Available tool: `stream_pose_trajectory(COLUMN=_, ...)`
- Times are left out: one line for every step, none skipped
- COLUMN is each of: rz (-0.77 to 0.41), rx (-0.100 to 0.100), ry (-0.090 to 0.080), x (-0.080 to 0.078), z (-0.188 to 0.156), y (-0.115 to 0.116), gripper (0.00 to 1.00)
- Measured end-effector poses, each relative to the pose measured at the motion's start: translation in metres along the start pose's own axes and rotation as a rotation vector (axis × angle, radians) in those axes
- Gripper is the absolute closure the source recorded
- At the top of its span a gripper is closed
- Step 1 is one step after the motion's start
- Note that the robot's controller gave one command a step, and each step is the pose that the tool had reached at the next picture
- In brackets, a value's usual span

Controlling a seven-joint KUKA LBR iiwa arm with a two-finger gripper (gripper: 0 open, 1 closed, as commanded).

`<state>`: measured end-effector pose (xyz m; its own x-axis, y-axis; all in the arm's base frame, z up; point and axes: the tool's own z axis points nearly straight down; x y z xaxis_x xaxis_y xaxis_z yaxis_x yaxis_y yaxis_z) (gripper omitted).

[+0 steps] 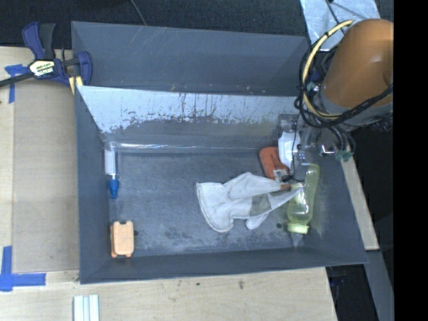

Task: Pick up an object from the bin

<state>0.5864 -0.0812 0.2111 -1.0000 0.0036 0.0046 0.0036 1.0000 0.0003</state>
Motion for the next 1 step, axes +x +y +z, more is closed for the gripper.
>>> stream_pose_trajectory(rz=-0.001, rx=0.001, ry=-0.008, x=-0.0014, z=-0.0050, y=0.0002, gripper=0.00)
